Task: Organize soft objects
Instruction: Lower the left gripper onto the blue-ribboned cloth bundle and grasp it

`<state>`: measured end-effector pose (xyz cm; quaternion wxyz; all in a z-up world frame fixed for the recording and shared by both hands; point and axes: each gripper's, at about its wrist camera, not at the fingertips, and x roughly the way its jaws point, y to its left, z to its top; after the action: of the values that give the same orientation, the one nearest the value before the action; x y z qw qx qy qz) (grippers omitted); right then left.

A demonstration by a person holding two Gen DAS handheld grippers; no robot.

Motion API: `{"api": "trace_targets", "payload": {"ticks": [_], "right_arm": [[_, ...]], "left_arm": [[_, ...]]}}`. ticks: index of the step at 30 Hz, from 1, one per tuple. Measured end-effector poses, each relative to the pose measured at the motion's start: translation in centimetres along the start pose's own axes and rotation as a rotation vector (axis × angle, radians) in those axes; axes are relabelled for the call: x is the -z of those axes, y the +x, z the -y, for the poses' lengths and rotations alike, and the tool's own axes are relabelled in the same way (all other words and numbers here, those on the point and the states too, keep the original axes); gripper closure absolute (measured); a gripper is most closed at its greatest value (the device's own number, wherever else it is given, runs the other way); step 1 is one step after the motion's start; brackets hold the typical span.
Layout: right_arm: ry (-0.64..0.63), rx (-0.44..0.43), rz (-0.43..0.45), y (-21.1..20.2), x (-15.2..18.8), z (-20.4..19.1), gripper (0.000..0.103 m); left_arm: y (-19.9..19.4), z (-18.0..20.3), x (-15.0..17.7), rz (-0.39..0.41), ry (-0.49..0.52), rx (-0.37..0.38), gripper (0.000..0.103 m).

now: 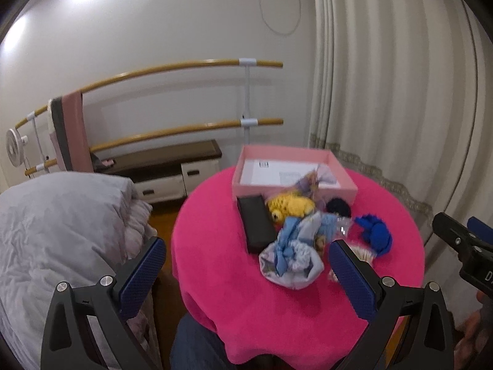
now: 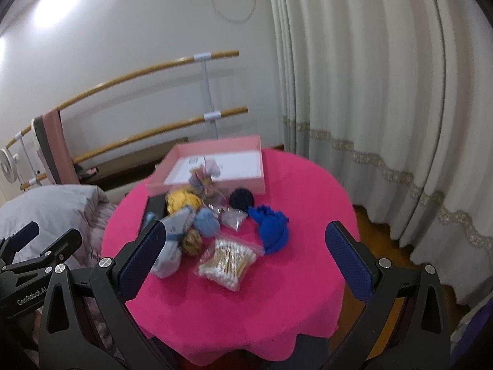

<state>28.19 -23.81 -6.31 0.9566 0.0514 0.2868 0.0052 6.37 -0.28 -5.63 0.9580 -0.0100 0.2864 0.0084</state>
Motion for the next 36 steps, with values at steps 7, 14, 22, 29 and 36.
{"api": "trace_targets", "payload": {"ticks": [7,14,22,29,36], "right_arm": [[-0.001,-0.005,-0.120,4.8,1.9,0.7,0.000],[0.001,-0.018,-0.234,9.2,3.7,0.8,0.000],[0.027,-0.027,-0.302,11.7,4.7,1.5,0.000],[0.068,-0.020,-0.325,12.7,4.6,2.8,0.000],[0.088,-0.015,-0.332,12.8,4.6,3.7,0.000]], "left_arm": [[6.0,0.5,1.0,-0.104,0.026,0.023,0.000],[11.9,1.5,1.1,-0.164,0.043,0.052,0.000],[17.0,2.4,1.0,-0.193,0.032,0.119,0.000],[19.7,3.4,0.7,-0.194,0.030,0.175,0.000],[20.9,4.2,0.6,-0.224,0.022,0.206,0.000]]}}
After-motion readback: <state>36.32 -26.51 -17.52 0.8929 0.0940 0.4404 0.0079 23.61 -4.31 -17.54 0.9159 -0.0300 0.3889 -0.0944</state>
